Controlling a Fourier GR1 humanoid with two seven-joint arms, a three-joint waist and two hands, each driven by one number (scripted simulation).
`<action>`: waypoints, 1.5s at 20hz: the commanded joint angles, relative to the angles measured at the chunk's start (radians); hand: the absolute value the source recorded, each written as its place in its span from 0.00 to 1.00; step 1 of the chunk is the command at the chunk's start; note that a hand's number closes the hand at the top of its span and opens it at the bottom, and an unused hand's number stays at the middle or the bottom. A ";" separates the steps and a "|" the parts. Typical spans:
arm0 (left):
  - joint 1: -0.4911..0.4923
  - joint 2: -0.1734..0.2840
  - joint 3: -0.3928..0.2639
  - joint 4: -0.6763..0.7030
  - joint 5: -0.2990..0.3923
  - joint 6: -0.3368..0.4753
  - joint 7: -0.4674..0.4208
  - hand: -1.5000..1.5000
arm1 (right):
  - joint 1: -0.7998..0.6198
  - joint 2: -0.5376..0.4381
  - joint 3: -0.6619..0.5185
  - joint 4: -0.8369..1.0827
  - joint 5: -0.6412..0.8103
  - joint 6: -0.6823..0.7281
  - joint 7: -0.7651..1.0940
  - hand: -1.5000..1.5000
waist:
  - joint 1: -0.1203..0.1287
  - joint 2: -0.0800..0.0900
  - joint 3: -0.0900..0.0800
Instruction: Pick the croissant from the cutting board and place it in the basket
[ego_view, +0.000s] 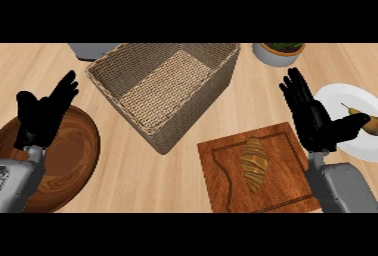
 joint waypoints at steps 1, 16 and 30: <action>0.050 -0.005 0.025 -0.023 -0.021 -0.025 -0.077 0.50 | -0.046 0.050 0.064 -0.052 0.043 -0.024 0.074 1.00 | -0.013 0.000 0.014; 0.023 -0.003 -0.024 -0.129 -0.108 -0.016 -0.193 0.50 | -0.298 0.246 0.514 0.045 0.289 -0.619 0.121 0.00 | -0.010 -0.011 0.010; 0.062 -0.019 -0.024 -0.144 -0.120 0.008 -0.204 0.50 | -0.656 -0.260 0.699 0.066 0.346 0.186 0.808 0.00 | -0.030 -0.028 0.006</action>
